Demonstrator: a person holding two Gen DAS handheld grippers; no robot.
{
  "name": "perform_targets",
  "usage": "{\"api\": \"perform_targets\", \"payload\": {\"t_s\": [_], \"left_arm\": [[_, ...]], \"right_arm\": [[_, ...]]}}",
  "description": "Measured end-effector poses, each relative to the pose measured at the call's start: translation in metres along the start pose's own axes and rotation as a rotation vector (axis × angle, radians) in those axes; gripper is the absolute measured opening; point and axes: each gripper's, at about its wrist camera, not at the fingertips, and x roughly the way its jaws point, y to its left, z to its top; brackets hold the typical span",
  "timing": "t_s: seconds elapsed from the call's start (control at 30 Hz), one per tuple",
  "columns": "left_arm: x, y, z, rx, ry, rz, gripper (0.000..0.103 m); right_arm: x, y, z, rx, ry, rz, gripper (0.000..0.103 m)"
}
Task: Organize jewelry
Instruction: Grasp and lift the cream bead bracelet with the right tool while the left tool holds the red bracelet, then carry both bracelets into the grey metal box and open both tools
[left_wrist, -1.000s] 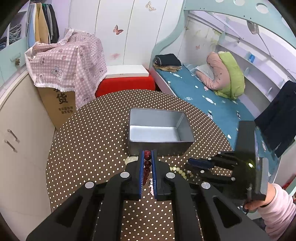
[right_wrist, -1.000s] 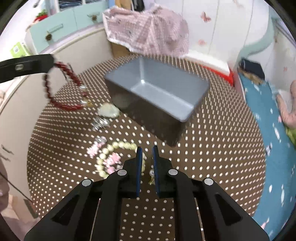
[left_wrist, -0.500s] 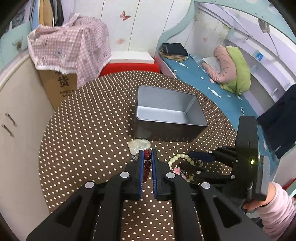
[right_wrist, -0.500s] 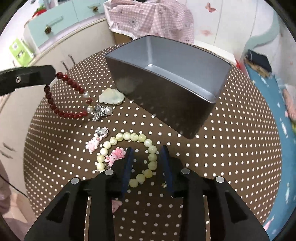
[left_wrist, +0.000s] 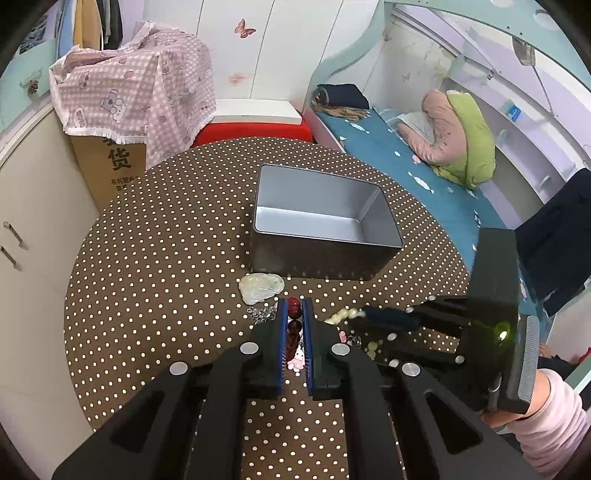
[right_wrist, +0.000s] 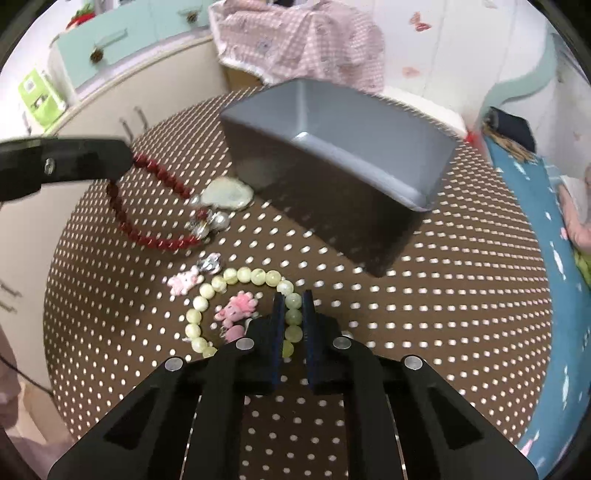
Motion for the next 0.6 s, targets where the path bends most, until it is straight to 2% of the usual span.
{"api": "perform_targets", "payload": {"t_s": [0.2,0.6], "left_arm": [[-0.01,0.0,0.005,-0.01,-0.022,-0.001,0.006],[-0.043,-0.018,0.019,0.012,-0.098,-0.021,0.006]], "right_arm": [[-0.032,-0.01,-0.003,0.055,-0.067,-0.017,0.01],[-0.084,-0.025,0.015,0.052,-0.153,-0.076,0.01]]}}
